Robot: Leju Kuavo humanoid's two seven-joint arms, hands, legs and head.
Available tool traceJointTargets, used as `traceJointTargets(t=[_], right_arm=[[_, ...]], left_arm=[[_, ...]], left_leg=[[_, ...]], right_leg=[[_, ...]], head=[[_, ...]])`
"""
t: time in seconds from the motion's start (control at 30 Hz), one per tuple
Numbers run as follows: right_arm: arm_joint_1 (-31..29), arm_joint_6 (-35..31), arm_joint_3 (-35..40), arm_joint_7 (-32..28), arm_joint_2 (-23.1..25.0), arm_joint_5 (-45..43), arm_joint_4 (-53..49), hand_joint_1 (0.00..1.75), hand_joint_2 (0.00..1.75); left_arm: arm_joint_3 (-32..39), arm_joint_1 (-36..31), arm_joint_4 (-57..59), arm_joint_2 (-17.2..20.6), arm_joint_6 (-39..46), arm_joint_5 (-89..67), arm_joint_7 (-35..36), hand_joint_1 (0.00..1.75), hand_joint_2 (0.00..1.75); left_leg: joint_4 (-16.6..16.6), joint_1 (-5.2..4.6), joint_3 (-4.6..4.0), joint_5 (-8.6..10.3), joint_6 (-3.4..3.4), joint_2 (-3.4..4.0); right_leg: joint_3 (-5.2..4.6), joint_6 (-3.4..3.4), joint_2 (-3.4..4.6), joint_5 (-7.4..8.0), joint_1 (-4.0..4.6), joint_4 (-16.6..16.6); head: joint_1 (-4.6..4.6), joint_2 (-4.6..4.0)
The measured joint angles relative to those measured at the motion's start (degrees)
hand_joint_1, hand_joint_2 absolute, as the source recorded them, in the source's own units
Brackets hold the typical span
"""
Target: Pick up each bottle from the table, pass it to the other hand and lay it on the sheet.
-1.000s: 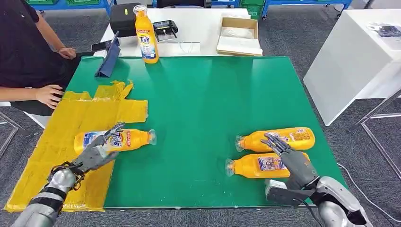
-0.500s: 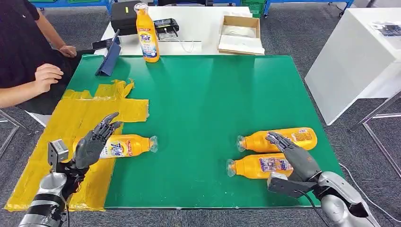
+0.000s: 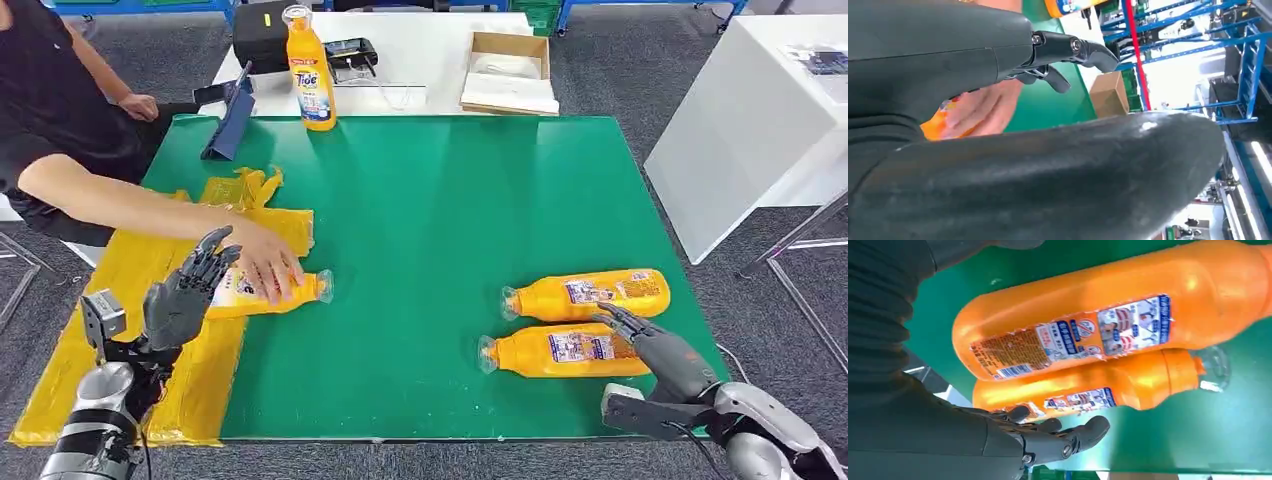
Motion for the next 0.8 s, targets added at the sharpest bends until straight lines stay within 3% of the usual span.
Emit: traceJointTargets(t=[0.2, 0.8], right_arm=[[-0.30, 0.37, 0.13, 0.79, -0.68, 1.65, 0.24, 0.00, 1.75], [-7.92, -1.47, 4.17, 0.94, 5.36, 6.58, 11.95, 0.00, 1.75]], left_arm=[[0.02, -1.24, 0.72, -0.46, -0.68, 0.11, 0.31, 0.00, 0.00], [-0.31, -3.59, 2.43, -1.60, -1.07, 0.94, 0.85, 0.00, 0.00]], left_leg=[[0.00, 0.00, -0.05, 0.00, 0.00, 0.00], [0.00, 0.00, -0.07, 0.02, 0.00, 0.00]], right_leg=[[0.00, 0.01, 0.01, 0.01, 0.00, 0.01], [-0.03, 0.01, -0.01, 0.01, 0.00, 0.02]], head=[[-0.02, 0.00], [-0.02, 0.00]])
